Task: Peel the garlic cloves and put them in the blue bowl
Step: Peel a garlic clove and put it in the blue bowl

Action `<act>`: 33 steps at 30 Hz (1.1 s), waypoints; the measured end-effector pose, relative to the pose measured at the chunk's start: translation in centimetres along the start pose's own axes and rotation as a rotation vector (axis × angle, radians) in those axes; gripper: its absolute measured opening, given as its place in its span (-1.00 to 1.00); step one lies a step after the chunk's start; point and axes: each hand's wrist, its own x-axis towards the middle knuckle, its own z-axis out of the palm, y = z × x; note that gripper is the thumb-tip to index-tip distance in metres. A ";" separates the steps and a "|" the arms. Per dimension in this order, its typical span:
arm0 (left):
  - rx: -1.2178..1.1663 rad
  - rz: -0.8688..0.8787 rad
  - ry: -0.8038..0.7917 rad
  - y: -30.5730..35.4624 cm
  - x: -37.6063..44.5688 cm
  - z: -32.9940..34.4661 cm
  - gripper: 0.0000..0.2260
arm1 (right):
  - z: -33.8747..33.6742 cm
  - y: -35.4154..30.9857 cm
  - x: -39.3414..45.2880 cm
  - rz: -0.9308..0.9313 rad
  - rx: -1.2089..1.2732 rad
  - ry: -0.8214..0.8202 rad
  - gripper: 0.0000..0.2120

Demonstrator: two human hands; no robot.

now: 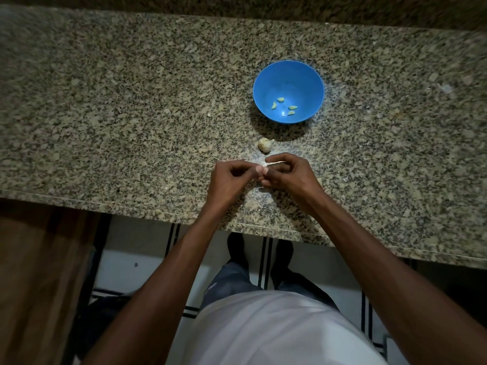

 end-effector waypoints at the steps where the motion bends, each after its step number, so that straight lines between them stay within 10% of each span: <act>1: -0.007 -0.006 -0.020 0.0 0.0 0.0 -0.82 | 0.0 0.0 0.0 0.004 0.007 0.012 -0.72; 33: -0.206 -0.166 -0.048 -0.5 0.5 0.1 -0.80 | 0.1 -0.2 -0.1 -0.090 -0.229 -0.025 -0.56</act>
